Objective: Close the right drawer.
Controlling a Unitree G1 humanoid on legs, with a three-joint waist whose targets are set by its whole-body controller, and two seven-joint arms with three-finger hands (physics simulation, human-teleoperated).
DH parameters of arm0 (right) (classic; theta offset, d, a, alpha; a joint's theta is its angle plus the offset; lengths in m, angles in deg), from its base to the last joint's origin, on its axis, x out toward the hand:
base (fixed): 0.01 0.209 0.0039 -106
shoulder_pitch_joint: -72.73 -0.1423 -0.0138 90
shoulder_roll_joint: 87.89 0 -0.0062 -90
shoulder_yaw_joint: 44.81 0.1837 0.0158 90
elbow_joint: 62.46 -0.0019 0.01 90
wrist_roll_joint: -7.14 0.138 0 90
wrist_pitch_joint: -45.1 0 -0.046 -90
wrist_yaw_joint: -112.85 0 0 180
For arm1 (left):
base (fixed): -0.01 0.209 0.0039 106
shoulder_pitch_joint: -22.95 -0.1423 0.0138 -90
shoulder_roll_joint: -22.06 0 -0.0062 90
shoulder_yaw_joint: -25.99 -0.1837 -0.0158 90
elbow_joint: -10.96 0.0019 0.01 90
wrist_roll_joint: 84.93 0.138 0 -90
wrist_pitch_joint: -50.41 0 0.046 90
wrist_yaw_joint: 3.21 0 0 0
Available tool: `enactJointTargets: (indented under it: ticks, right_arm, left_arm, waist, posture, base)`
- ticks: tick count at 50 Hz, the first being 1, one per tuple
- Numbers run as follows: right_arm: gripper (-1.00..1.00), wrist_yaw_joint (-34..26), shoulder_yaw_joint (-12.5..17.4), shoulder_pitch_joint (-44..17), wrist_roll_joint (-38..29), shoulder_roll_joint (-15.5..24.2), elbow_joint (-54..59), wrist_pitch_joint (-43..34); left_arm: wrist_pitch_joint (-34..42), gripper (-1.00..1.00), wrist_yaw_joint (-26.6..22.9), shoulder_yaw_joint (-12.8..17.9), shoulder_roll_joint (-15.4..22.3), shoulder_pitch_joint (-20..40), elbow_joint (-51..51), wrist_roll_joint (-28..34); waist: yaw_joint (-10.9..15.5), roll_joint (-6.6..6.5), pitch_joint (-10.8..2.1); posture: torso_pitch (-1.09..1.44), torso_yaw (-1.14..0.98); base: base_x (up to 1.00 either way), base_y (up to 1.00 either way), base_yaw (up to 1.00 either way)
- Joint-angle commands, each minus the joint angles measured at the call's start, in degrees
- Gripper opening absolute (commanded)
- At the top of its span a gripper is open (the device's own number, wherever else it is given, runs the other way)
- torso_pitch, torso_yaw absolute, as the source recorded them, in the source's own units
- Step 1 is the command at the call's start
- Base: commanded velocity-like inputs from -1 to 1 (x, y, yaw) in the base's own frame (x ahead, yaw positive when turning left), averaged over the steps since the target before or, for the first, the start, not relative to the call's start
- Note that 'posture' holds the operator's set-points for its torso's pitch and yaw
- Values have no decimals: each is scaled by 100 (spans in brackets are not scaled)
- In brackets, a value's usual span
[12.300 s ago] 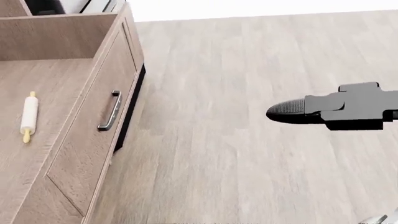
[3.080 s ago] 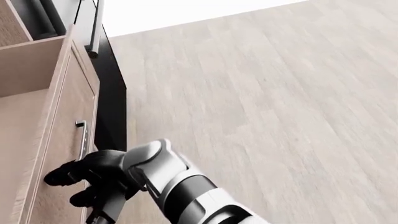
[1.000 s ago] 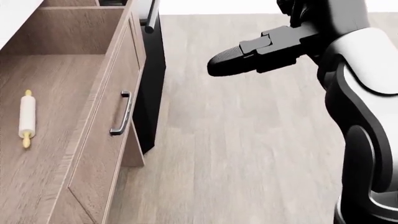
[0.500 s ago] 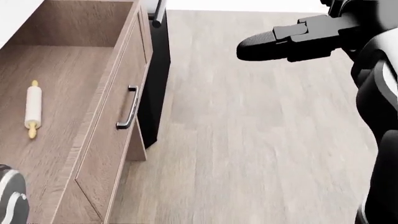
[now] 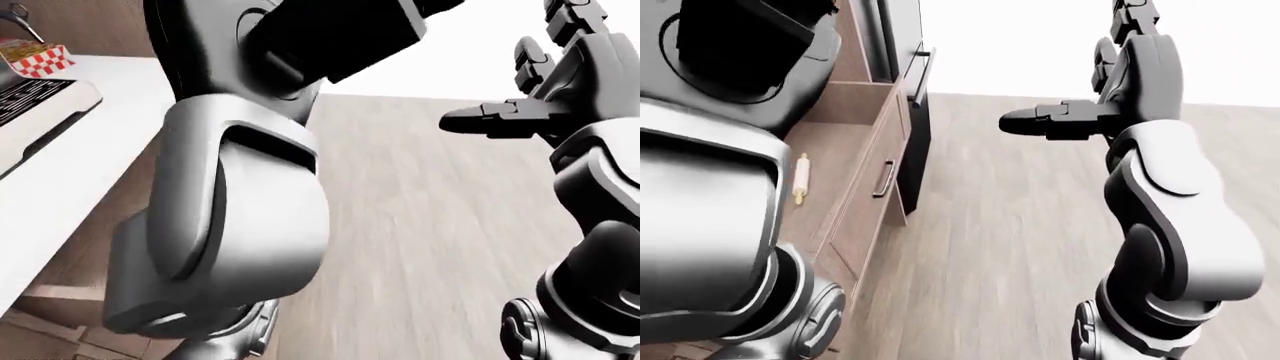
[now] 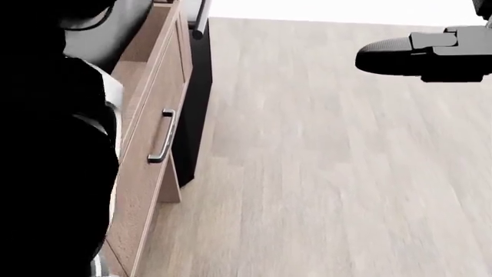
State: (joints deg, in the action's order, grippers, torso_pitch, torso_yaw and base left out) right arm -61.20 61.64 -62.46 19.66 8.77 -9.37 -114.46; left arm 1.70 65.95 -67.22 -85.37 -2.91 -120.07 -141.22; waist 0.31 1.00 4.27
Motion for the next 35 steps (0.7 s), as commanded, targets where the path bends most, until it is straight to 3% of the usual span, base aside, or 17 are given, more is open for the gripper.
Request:
enactJointTargets:
  ticks: [1, 7, 10, 21, 26, 35]
  right_arm:
    - [100, 73, 97, -160, 42, 113, -146, 163]
    - [100, 231, 263, -120, 157, 279, -224, 145]
    - [100, 321, 284, -115, 224, 327, -245, 168]
    - [100, 613, 349, -104, 436, 451, -304, 181]
    - [100, 711, 399, -86, 531, 503, -333, 171]
    - [100, 843, 414, -62, 676, 563, -347, 198]
  left_arm:
    - [-36, 100, -359, 68, -33, -98, -91, 326]
    - [-77, 100, -1105, -20, -211, -976, -175, 1003]
    - [-52, 100, -1581, -223, -344, -1513, -143, 1456]
    - [296, 100, -2444, -470, -932, -2204, -116, 2434]
    - [37, 100, -3014, -806, -1121, -2819, 44, 3061]
    - [-664, 100, -3770, -599, -1076, -3633, 762, 3502]
  waist:
    - [8, 42, -149]
    - [22, 61, -174]
    - [28, 70, -185]
    - [56, 128, -224]
    - [64, 152, -233]
    - [80, 173, -262]
  posture:
    - [0, 0]
    - [0, 0]
    - [0, 0]
    - [0, 0]
    - [0, 0]
    - [0, 0]
  base:
    - [0, 0, 0]
    - [0, 0, 0]
    - [0, 0, 0]
    - [0, 0, 0]
    - [0, 0, 0]
    - [0, 0, 0]
